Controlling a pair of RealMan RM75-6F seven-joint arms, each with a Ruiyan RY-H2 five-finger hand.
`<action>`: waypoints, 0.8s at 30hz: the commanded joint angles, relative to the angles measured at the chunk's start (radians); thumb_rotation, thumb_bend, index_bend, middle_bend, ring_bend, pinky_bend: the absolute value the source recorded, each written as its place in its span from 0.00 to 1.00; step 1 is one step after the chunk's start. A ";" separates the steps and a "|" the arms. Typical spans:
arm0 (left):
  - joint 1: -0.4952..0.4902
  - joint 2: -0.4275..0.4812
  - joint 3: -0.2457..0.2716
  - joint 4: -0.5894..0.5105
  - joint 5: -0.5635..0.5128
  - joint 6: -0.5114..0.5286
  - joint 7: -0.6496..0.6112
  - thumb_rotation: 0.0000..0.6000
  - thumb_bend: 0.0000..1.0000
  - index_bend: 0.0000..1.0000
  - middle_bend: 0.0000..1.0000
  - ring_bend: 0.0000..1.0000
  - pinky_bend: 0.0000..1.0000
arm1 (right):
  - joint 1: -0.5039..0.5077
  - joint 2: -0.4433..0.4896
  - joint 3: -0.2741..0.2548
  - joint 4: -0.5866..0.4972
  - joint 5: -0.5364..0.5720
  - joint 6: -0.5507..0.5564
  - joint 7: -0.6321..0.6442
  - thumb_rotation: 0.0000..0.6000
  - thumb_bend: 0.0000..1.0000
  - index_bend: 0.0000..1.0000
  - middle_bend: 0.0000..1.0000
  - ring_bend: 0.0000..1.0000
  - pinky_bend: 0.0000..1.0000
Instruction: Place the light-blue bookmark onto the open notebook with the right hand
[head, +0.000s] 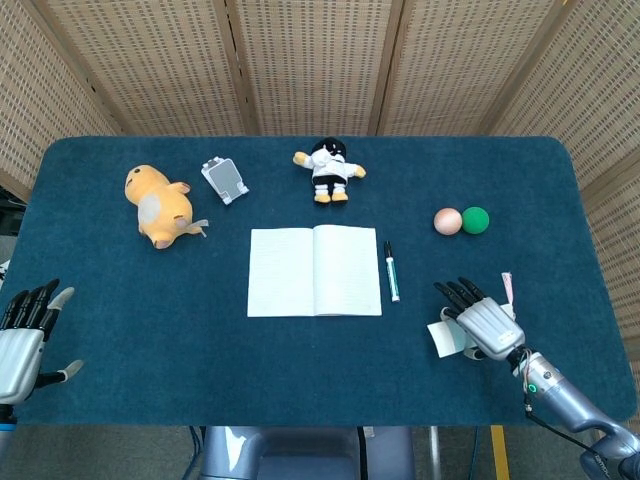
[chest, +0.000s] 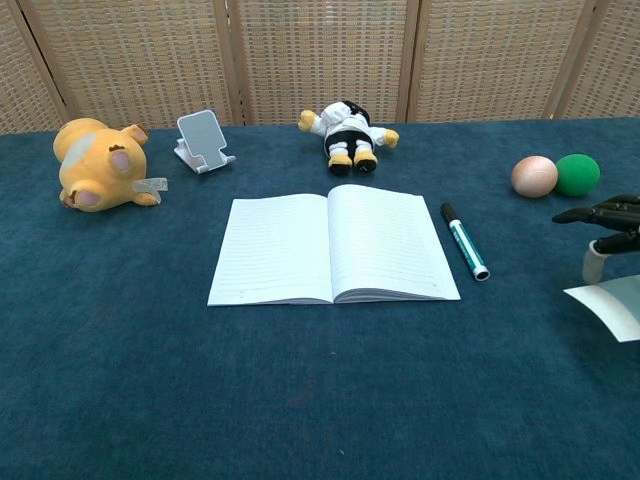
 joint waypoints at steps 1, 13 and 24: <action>0.000 0.000 0.000 0.000 0.001 0.001 0.000 1.00 0.00 0.00 0.00 0.00 0.00 | -0.001 0.017 0.008 -0.020 -0.004 0.021 0.002 1.00 0.14 0.55 0.00 0.00 0.00; 0.003 0.011 0.001 0.001 0.007 0.006 -0.024 1.00 0.00 0.00 0.00 0.00 0.00 | 0.019 0.101 0.057 -0.163 -0.006 0.058 -0.052 1.00 0.15 0.55 0.00 0.00 0.00; -0.002 0.027 -0.006 0.001 -0.005 -0.003 -0.059 1.00 0.00 0.00 0.00 0.00 0.00 | 0.119 0.200 0.179 -0.390 0.062 -0.035 -0.213 1.00 0.16 0.56 0.00 0.00 0.00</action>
